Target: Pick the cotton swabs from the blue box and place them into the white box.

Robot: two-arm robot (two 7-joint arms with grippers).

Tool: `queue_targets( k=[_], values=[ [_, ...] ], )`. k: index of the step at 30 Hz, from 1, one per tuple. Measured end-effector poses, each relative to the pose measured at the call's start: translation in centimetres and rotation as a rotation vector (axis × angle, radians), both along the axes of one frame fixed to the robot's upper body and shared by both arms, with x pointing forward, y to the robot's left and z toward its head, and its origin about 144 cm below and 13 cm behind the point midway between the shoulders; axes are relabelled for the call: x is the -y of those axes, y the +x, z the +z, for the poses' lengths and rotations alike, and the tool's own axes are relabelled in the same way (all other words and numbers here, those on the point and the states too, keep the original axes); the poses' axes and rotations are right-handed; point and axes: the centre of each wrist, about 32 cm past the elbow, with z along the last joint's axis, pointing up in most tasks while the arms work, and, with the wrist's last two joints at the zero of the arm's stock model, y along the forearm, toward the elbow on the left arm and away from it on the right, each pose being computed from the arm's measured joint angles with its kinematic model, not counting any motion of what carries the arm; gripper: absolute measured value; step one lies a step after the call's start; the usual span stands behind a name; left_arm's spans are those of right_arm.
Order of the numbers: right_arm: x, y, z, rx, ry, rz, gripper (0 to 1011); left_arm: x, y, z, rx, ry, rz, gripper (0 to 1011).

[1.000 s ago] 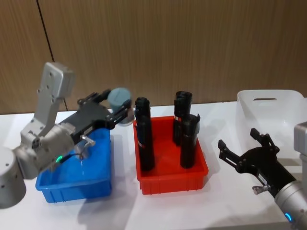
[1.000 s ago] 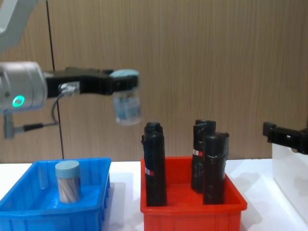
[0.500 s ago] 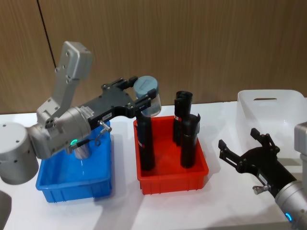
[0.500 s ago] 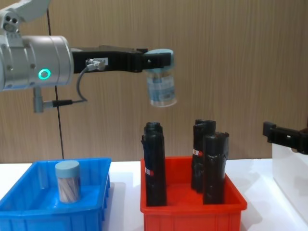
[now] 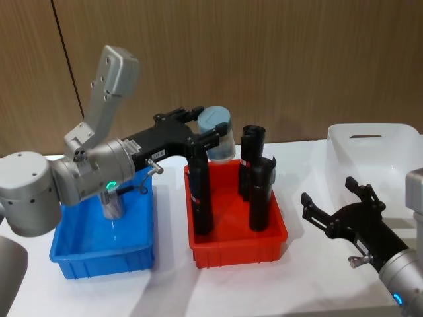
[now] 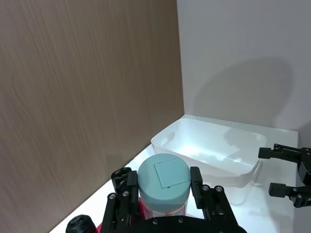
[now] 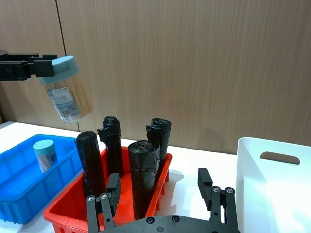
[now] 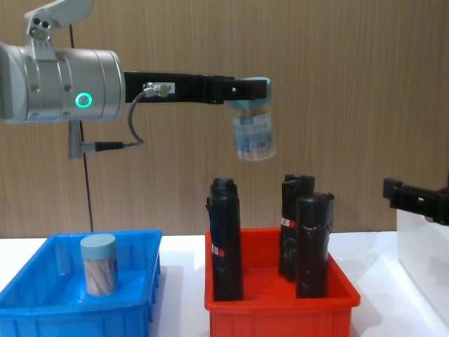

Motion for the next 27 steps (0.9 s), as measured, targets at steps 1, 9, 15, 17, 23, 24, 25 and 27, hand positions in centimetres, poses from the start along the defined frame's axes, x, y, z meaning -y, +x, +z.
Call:
queue_targets(
  k=[1, 9, 15, 17, 23, 24, 25, 27],
  values=[
    [0.0, 0.0, 0.0, 0.000, 0.000, 0.000, 1002, 0.0, 0.0, 0.0, 0.000, 0.000, 0.000, 643],
    [0.0, 0.0, 0.0, 0.000, 0.000, 0.000, 1002, 0.1, 1.0, 0.3, -0.038, -0.001, -0.030, 643],
    [0.0, 0.0, 0.0, 0.000, 0.000, 0.000, 1002, 0.1, 1.6, 0.5, -0.056, 0.001, -0.045, 643],
    [0.0, 0.0, 0.0, 0.000, 0.000, 0.000, 1002, 0.2, 1.6, 0.5, -0.059, 0.001, -0.048, 643],
    [0.0, 0.0, 0.0, 0.000, -0.003, 0.003, 1002, 0.2, 1.9, 0.7, -0.069, 0.002, -0.057, 643],
    [0.0, 0.0, 0.0, 0.000, -0.003, 0.003, 1002, 0.2, 2.0, 0.7, -0.069, 0.002, -0.058, 643],
    [0.0, 0.0, 0.1, 0.002, -0.007, 0.006, 1002, 0.2, 2.0, 0.7, -0.070, 0.002, -0.058, 643],
    [0.0, 0.0, 0.2, 0.004, -0.018, 0.013, 1002, 0.2, 2.1, 0.7, -0.072, 0.002, -0.060, 643]
  ],
)
